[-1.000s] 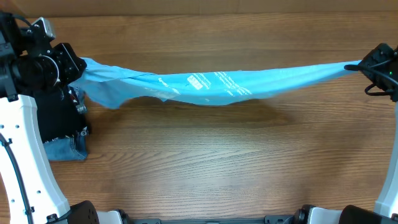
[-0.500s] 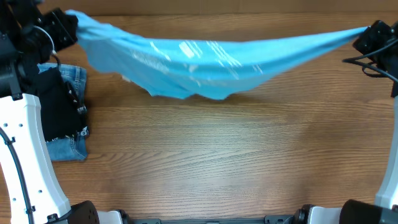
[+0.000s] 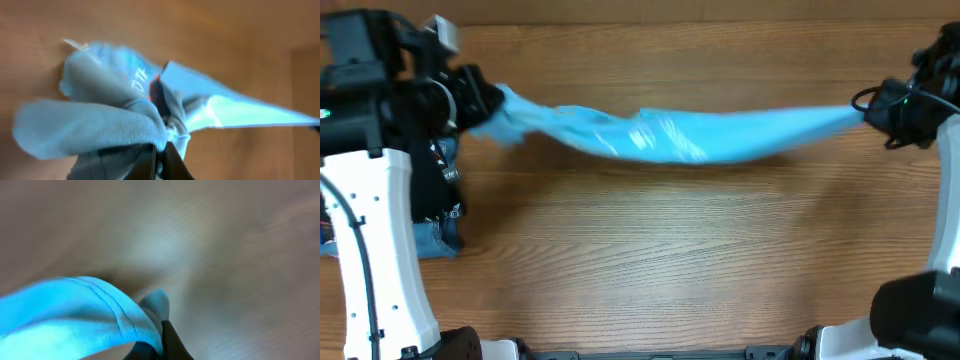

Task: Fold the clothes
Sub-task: 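Lift the T-shirt with both grippers and swing it flat, then lay the T-shirt flat and open the right gripper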

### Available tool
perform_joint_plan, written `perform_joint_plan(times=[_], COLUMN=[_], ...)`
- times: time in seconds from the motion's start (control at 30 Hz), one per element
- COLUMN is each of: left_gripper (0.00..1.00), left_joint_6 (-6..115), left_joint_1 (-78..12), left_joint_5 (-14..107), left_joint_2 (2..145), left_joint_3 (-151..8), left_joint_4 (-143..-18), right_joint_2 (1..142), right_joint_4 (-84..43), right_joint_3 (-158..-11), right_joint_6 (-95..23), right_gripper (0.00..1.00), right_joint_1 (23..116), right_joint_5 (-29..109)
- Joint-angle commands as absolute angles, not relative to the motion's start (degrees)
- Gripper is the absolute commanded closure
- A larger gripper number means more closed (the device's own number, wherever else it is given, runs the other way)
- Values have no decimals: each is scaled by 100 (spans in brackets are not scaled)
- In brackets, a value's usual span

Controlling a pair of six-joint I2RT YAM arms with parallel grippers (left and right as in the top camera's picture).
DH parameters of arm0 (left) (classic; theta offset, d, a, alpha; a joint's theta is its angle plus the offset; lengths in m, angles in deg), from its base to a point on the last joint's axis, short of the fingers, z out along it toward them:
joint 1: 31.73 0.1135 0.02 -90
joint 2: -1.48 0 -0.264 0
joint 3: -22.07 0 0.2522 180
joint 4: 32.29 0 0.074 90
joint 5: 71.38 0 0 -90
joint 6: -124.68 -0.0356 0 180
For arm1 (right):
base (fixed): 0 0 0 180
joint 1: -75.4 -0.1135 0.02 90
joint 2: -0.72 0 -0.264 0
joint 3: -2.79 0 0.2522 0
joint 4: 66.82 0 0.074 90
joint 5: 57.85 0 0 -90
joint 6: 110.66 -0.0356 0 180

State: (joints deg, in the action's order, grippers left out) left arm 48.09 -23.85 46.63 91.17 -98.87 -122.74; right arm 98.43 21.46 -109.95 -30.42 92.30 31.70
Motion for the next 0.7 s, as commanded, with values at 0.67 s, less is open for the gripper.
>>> perform_joint_plan(times=[0.67], left_gripper=[96], left_joint_6=[4658], left_joint_1=[-3251], left_joint_5=[2945], left_joint_2=[9202], left_joint_3=[-7170], left_joint_4=[-12223], right_joint_2=[10479], right_joint_4=[1890], right_joint_3=[-10521], right_joint_6=[-2768], right_gripper=[69], right_joint_1=[8994], right_joint_5=[4464])
